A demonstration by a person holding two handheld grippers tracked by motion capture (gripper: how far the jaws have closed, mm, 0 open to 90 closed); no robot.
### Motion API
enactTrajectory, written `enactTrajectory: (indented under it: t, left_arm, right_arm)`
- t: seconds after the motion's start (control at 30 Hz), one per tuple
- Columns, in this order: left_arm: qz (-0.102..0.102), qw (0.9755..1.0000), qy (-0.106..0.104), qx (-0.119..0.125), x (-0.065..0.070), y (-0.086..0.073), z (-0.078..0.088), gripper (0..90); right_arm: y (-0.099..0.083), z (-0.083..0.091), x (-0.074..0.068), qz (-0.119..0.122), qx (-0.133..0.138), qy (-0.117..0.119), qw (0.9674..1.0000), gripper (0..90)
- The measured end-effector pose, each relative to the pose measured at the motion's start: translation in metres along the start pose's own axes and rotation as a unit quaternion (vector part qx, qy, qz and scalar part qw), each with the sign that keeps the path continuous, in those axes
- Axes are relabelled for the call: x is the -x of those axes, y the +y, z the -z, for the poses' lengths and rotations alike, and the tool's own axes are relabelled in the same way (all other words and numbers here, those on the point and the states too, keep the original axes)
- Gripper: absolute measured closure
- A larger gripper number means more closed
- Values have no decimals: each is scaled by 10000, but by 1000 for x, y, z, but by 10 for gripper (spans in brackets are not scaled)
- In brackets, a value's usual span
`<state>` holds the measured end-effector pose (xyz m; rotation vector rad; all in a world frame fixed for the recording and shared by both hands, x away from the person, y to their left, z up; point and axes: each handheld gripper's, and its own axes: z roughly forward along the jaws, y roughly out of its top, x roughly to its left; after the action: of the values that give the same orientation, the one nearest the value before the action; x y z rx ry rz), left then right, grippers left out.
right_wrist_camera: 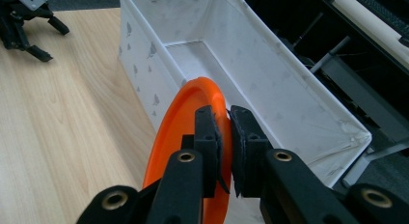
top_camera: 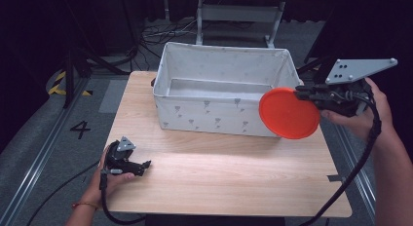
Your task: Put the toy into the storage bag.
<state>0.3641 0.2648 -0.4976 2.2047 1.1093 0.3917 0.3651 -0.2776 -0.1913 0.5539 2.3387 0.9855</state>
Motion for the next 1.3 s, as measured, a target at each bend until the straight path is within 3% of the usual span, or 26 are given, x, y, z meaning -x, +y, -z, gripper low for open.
enactTrajectory:
  t: [0.43,0.83,1.3]
  left_arm:
    - [5,10000,-5,-7,0,0,0,8]
    - [-1,10000,-22,-14,0,0,0,7]
    - [-14,10000,-14,-18,0,0,0,6]
  right_arm:
    - [24,-5,31,-61,110,-153,9998,825]
    - [42,-27,68,-164,-8,-411,9990,825]
    - [41,-57,99,-334,15,-480,9983,825]
